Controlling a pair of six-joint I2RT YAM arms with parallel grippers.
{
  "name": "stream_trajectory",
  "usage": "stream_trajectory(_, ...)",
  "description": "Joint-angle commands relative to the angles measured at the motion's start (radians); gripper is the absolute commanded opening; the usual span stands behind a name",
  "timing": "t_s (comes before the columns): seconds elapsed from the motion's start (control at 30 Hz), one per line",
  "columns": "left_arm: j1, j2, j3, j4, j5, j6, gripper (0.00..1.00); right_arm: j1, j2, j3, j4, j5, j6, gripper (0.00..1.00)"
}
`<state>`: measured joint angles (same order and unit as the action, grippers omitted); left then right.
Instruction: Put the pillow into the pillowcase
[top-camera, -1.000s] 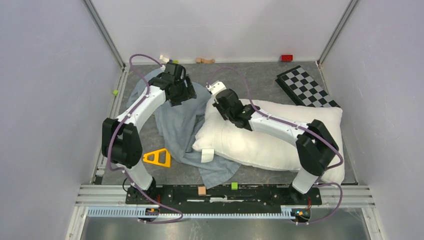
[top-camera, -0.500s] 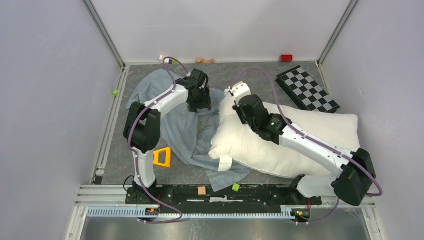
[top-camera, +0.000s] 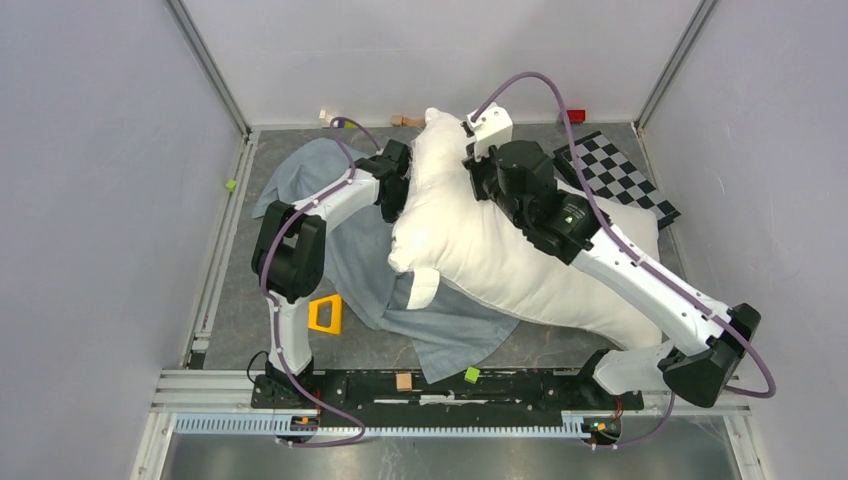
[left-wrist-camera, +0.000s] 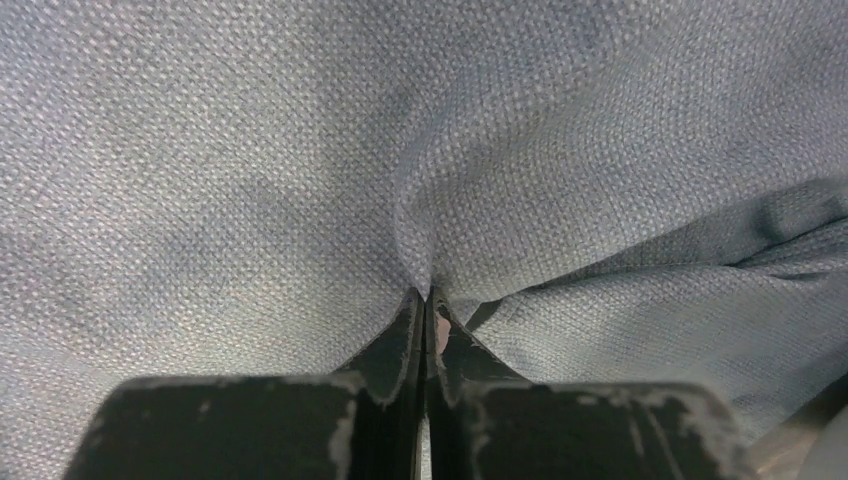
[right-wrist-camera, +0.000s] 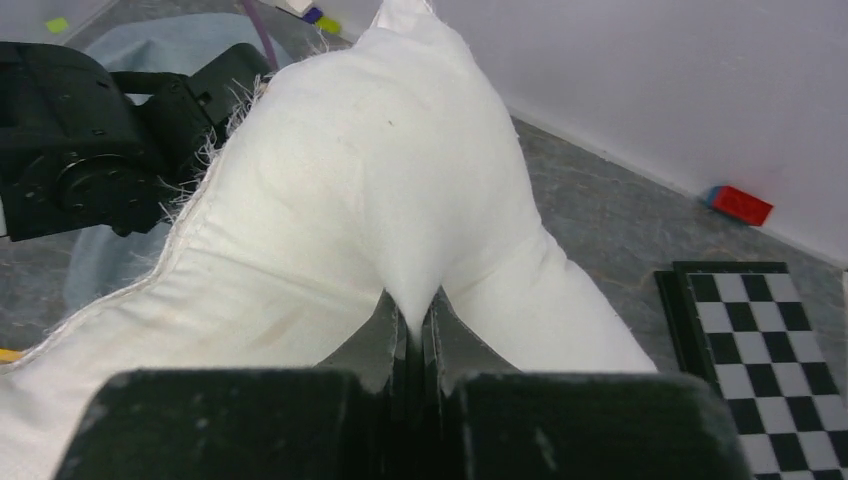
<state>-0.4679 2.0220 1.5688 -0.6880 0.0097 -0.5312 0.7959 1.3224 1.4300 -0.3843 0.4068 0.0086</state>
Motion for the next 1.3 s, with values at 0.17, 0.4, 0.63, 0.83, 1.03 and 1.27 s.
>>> stream_trajectory(0.17,0.033,-0.093,0.050,-0.014,-0.059,-0.069,0.03,0.002,0.016,-0.270,0.227,-0.116,0.113,0.00)
stream_trajectory(0.4,0.058,-0.240,0.035,0.082,-0.063,-0.137,0.02,0.002,0.013,-0.465,0.294,-0.268,0.136,0.00)
stream_trajectory(0.63,0.059,-0.399,-0.067,0.223,-0.053,-0.175,0.02,0.003,0.085,-0.484,0.250,-0.302,0.094,0.00)
stream_trajectory(0.83,0.059,-0.486,-0.124,0.289,-0.003,-0.150,0.02,0.007,0.166,-0.371,0.177,-0.297,0.038,0.00)
stream_trajectory(1.03,0.042,-0.562,-0.230,0.251,0.141,-0.129,0.02,-0.009,0.250,-0.017,0.010,-0.041,0.027,0.00)
stream_trajectory(1.27,0.020,-0.765,-0.407,0.198,0.202,-0.137,0.02,-0.021,0.538,0.362,-0.133,0.109,-0.036,0.00)
